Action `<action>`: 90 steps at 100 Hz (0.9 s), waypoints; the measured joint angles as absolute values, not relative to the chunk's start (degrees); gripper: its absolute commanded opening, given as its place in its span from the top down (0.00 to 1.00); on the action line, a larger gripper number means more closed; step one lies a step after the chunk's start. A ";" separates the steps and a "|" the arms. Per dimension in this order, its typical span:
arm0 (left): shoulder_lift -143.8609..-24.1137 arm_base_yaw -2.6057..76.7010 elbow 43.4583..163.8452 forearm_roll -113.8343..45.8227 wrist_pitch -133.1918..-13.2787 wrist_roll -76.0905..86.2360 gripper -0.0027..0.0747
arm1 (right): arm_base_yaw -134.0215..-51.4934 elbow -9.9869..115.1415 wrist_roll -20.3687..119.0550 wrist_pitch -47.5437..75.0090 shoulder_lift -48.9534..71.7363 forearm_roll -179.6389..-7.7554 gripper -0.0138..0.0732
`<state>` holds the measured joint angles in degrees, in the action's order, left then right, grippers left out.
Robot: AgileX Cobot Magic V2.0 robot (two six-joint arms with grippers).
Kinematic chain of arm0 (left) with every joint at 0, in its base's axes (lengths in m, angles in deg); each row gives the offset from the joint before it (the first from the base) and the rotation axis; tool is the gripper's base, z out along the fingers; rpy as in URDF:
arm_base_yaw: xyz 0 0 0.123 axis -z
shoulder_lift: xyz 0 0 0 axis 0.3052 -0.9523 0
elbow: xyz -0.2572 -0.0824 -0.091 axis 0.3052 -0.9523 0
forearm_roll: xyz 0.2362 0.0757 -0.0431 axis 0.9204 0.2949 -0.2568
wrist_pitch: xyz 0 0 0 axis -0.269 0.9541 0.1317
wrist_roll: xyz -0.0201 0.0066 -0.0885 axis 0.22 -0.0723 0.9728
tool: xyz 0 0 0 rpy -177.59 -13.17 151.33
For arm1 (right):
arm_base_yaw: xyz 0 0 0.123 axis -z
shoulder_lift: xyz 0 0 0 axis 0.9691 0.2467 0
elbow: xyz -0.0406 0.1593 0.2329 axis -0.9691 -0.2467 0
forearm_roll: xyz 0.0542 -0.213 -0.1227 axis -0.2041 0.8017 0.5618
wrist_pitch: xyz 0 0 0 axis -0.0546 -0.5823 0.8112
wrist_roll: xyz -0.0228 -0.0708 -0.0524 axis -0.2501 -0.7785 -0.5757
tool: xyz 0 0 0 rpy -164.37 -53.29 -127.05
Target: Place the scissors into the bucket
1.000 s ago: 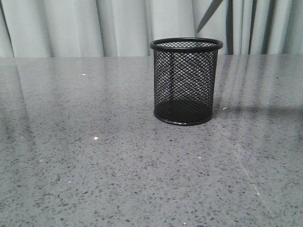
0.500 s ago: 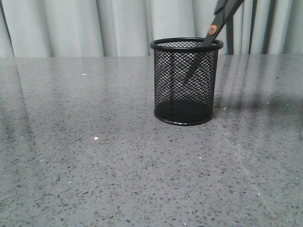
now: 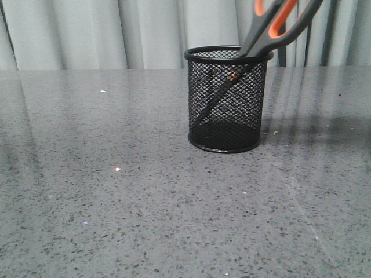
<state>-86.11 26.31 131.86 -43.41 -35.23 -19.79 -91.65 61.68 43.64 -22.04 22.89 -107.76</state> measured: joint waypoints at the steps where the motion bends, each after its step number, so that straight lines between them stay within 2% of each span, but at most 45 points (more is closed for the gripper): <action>1: -86.11 26.31 131.86 -43.41 -35.23 -19.79 0.30 | -91.65 61.85 43.64 -22.04 22.89 -107.76 0.54; 26: -85.86 26.31 131.86 -43.51 -35.13 -19.79 0.30 | -91.65 67.29 43.64 -21.66 19.10 -107.76 0.55; 34: -85.37 26.31 131.86 -43.51 -34.88 -19.65 0.33 | -91.65 67.97 43.64 -20.62 16.42 -107.76 0.62; 41: -84.76 26.31 131.86 -43.51 -34.03 -19.24 0.41 | -91.65 68.11 43.64 -20.50 13.95 -107.76 0.76; 48: -84.05 26.31 131.86 -43.41 -32.22 -18.32 0.54 | -91.65 68.11 43.75 -20.50 11.68 -107.76 0.93; 55: -83.30 26.31 131.86 -43.30 -29.48 -17.26 0.72 | -91.65 68.25 43.75 -20.50 9.72 -107.76 0.90; 63: -82.65 26.31 131.96 -42.77 -25.08 -16.47 0.99 | -91.65 68.25 43.90 -20.50 7.59 -107.65 0.90; 77: -80.59 26.31 129.66 -41.98 -21.86 -13.65 0.99 | -91.65 66.38 43.99 -17.93 3.47 -107.63 0.90; 90: -76.24 26.31 122.45 -41.61 -27.43 -9.67 0.99 | -91.65 59.48 43.99 -10.43 -2.04 -107.63 0.90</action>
